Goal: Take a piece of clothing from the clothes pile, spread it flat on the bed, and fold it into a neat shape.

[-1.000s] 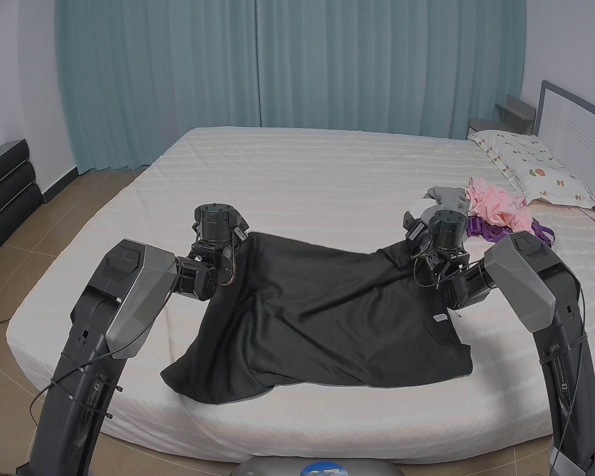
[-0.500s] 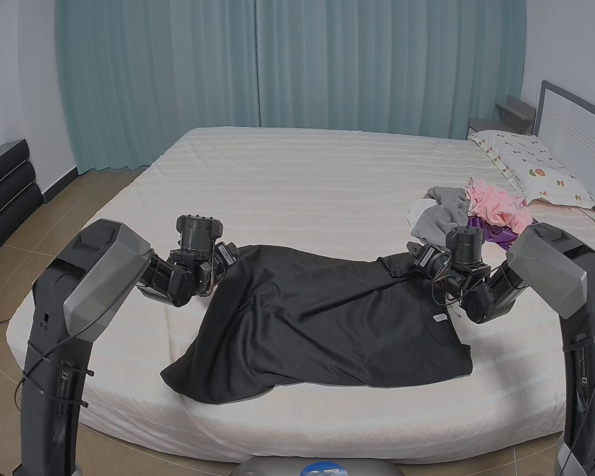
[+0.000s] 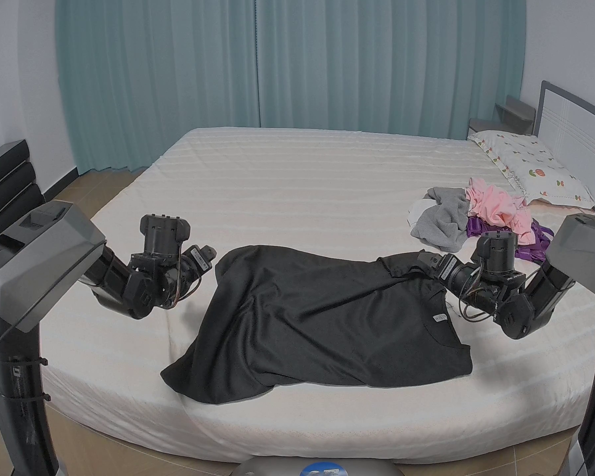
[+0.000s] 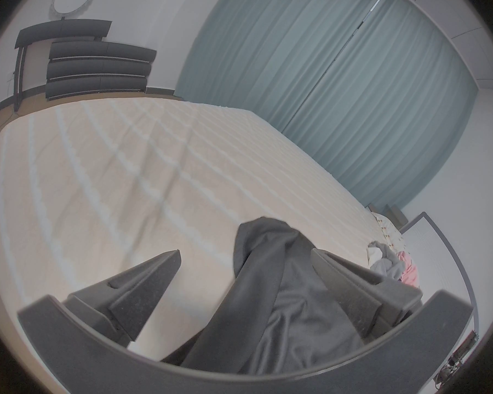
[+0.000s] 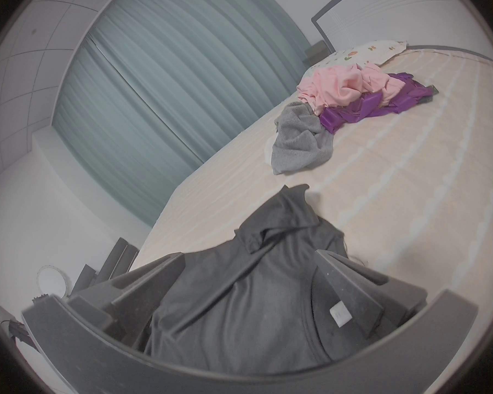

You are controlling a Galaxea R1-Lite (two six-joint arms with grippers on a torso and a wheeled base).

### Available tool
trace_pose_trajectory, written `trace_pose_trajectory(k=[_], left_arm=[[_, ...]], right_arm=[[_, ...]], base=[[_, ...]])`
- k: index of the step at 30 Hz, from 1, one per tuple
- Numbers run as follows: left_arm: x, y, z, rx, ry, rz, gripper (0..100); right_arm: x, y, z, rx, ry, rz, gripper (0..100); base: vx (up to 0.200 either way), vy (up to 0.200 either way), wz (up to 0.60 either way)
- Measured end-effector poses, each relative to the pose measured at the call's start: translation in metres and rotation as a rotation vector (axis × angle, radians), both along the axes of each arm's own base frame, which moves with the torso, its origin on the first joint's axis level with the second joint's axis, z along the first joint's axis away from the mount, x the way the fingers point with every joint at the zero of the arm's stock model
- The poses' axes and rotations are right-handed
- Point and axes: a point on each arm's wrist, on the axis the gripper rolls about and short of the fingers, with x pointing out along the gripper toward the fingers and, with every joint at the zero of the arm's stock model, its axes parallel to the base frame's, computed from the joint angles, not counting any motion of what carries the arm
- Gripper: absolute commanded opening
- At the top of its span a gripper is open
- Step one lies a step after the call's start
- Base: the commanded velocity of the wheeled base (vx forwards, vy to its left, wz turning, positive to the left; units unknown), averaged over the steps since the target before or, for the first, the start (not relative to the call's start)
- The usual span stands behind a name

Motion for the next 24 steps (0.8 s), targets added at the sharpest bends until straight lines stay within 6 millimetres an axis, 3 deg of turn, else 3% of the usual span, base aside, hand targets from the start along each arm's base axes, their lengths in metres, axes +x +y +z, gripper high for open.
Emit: trace_pose_trajectory(k=[13, 20, 24], left_arm=[[-0.075, 0.004, -0.01, -0.089, 0.083, 0.015, 100], [-0.101, -0.006, -0.013, -0.149, 0.084, -0.002, 100], [-0.108, -0.009, -0.009, -0.159, 0.081, -0.012, 100]], right_arm=[[-0.077, -0.006, -0.008, 0.022, 0.065, 0.07, 100], [-0.094, -0.007, -0.013, 0.036, 0.098, 0.075, 100], [-0.099, -0.007, -0.014, 0.038, 0.114, 0.074, 100]], base=[[0.0, 0.0, 0.0], [0.0, 0.0, 0.0], [0.0, -0.2, 0.0]])
